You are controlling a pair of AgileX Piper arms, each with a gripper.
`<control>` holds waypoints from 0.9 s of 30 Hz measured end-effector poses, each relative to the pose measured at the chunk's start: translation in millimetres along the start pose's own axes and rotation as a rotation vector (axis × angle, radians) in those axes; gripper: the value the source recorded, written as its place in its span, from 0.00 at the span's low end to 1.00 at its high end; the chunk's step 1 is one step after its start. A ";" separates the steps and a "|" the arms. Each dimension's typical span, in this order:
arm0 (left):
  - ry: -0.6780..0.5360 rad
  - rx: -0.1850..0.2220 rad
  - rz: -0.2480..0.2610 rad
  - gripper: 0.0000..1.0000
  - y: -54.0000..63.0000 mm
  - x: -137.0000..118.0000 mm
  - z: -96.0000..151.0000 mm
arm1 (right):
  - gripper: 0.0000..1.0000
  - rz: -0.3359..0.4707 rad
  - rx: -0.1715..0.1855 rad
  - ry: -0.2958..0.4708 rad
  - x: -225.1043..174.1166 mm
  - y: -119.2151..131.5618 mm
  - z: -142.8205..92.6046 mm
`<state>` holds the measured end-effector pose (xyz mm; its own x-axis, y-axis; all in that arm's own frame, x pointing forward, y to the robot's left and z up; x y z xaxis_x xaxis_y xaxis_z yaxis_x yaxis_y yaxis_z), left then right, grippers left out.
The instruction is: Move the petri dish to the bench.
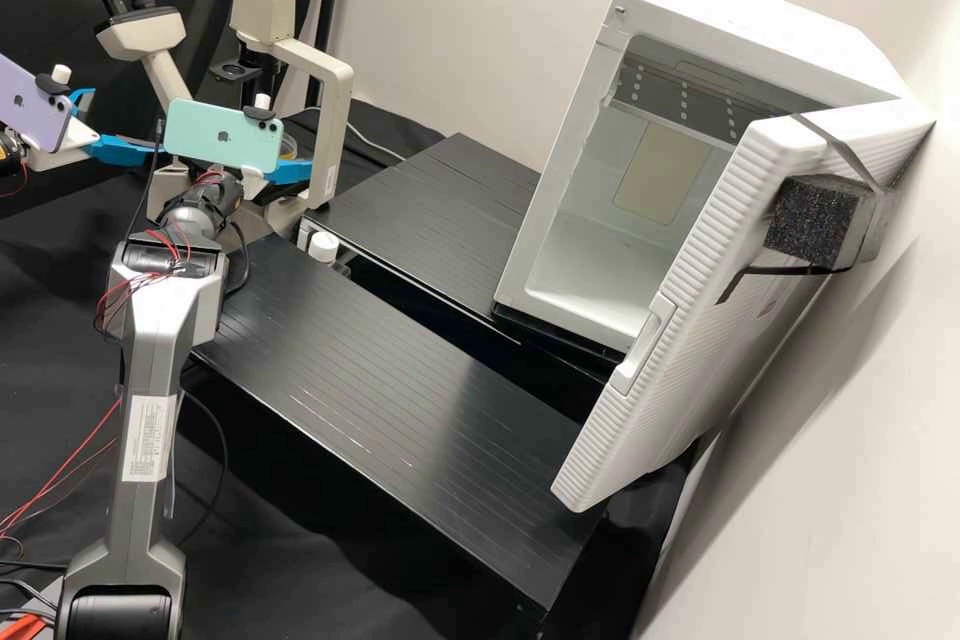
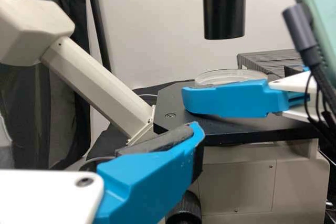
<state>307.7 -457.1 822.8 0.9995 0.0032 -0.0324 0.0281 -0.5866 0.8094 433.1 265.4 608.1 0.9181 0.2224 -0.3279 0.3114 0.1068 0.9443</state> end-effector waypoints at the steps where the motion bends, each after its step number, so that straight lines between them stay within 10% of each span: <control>1: 0.000 0.000 0.000 1.00 0.0 0.0 0.0 | 1.00 0.003 0.002 -0.003 0.9 0.2 -0.1; 11: 0.000 0.000 0.000 1.00 0.0 0.0 0.0 | 1.00 0.010 -0.001 -0.010 3.2 1.0 -1.4; 12: 0.000 0.000 0.000 1.00 0.0 0.0 0.0 | 0.00 0.006 -0.002 -0.012 3.8 -1.1 -0.4; 27: 0.000 0.000 0.000 1.00 0.0 0.0 0.0 | 0.00 -0.015 -0.018 -0.024 4.8 -12.9 0.1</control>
<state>307.7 -457.1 822.8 0.9995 0.0032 -0.0324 0.0281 -0.5866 0.8094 433.5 265.0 594.4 0.9191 0.1969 -0.3413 0.3212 0.1274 0.9384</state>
